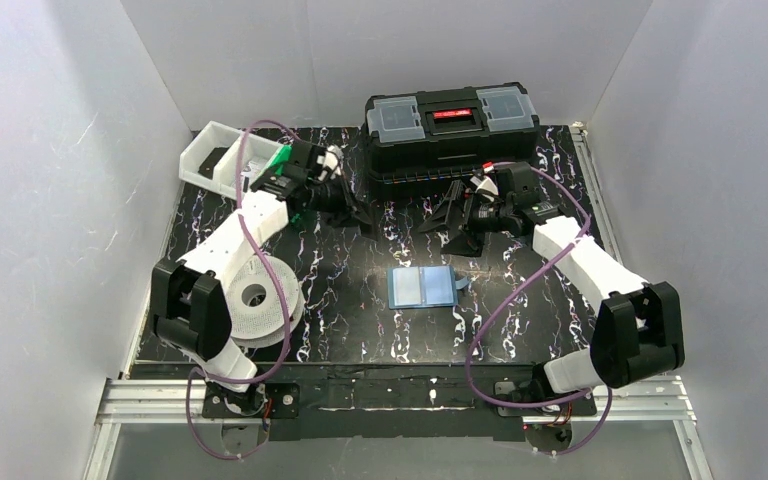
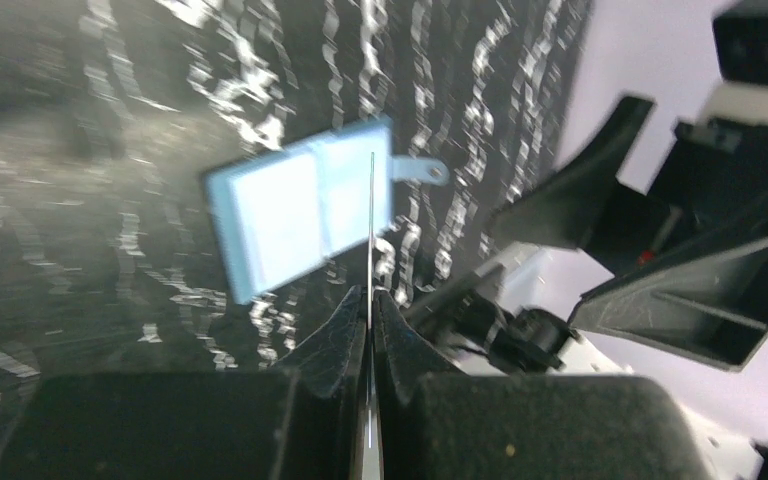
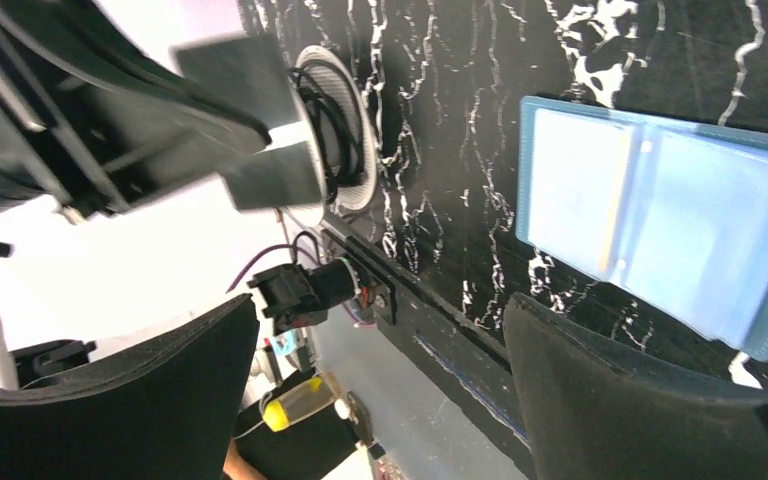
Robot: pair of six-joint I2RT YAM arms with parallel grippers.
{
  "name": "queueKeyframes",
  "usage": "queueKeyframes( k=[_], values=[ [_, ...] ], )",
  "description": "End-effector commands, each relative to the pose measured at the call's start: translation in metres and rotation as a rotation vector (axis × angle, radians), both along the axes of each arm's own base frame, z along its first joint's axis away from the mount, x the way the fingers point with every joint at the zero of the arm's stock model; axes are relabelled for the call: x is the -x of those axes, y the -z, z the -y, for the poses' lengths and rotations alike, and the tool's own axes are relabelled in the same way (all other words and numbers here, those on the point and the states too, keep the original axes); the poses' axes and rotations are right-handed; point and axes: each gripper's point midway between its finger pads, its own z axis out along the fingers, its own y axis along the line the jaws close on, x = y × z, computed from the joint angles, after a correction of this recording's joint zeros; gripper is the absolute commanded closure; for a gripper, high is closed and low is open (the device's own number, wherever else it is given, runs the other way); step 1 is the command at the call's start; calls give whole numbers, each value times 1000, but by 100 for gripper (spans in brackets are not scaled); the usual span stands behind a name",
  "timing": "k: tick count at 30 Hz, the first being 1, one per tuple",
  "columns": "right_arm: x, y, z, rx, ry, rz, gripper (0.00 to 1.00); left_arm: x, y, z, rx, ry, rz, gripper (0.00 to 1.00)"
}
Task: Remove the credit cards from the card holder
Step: Place the credit card in the storage box.
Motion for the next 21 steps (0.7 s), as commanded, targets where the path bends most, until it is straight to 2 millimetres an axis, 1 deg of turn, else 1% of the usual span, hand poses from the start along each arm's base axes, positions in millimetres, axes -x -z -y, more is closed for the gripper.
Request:
queueKeyframes(
  k=[1, 2, 4, 6, 9, 11, 15, 20, 21],
  values=[
    [1, -18, 10, 64, 2, 94, 2, -24, -20, -82, -310, -149, 127, 100],
    [3, -17, 11, 70, -1, 93, 2, -33, -16, -100, -381, -182, 127, 100],
    [5, -16, 12, 74, -9, 96, 2, -53, -17, -137, -497, -267, 138, 100],
    [9, -15, 12, 72, -19, 93, 2, -75, -24, -173, -586, -359, 167, 100],
    [13, -10, 13, 73, -27, 85, 1, -103, -30, -217, -684, -453, 188, 100],
    [14, -7, 14, 77, -32, 79, 2, -119, -33, -245, -773, -508, 199, 100],
    [16, -5, 15, 90, -35, 80, 2, -150, -37, -294, -943, -592, 222, 100],
    [16, -2, 19, 121, -41, 85, 2, -187, -37, -339, -1124, -651, 226, 100],
    [16, -1, 20, 127, -43, 85, 2, -195, -40, -348, -1151, -672, 237, 100]
  ],
)
